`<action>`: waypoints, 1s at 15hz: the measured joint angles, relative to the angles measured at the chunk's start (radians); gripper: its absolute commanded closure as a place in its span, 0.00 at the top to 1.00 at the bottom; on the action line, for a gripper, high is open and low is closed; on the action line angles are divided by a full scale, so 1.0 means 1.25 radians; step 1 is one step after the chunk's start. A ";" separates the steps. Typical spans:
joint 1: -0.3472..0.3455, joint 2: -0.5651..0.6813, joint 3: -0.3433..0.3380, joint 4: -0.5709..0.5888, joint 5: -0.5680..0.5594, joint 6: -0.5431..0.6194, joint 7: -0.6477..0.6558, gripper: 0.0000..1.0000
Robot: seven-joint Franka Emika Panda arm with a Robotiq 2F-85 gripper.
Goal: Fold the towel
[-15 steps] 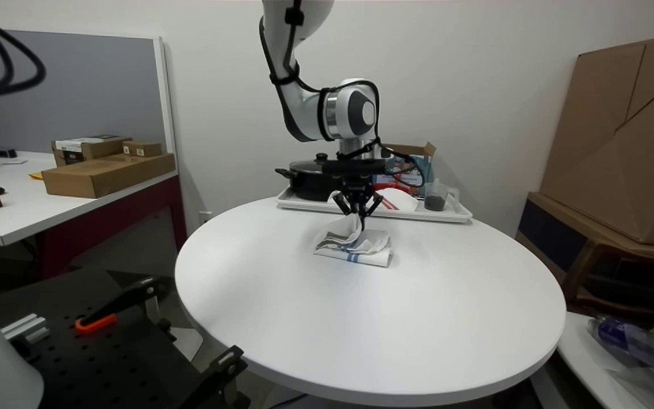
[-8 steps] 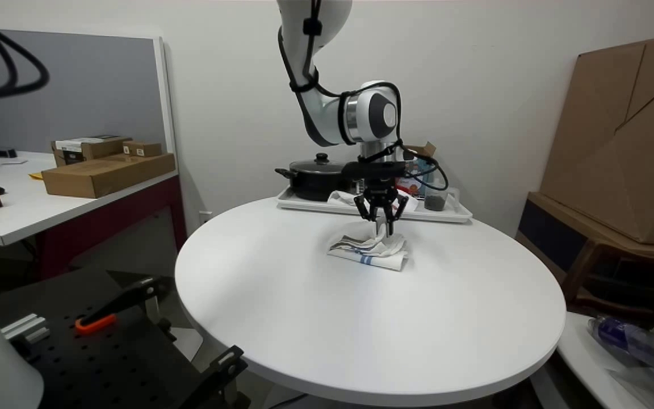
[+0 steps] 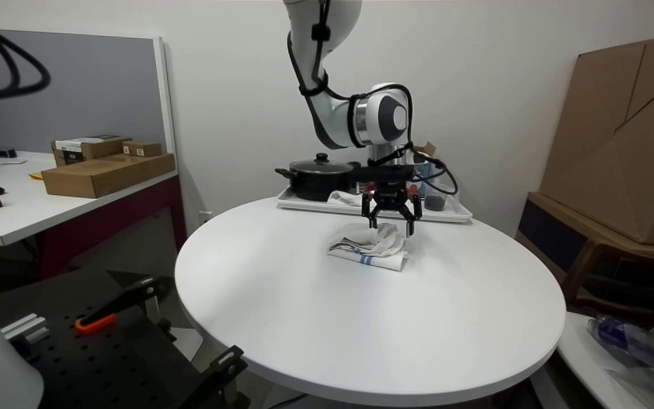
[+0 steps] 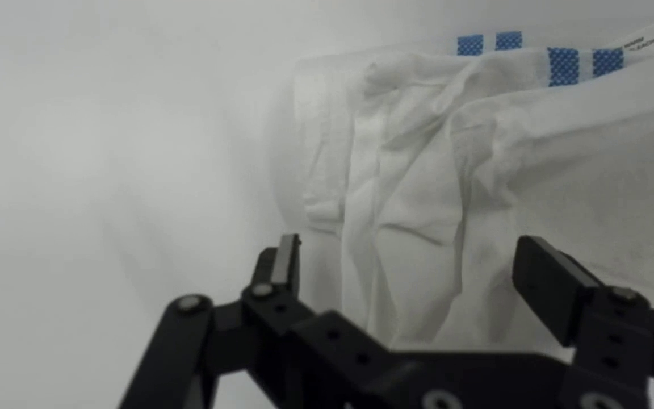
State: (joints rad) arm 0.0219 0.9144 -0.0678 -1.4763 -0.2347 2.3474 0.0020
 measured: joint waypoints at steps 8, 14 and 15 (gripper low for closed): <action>-0.001 -0.027 0.001 -0.016 0.010 0.001 0.020 1.00; 0.034 -0.188 0.014 -0.178 0.011 0.078 0.084 1.00; 0.047 -0.216 0.010 -0.220 0.011 0.096 0.117 1.00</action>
State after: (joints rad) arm 0.0801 0.6446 -0.0549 -1.7515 -0.2213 2.4678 0.1479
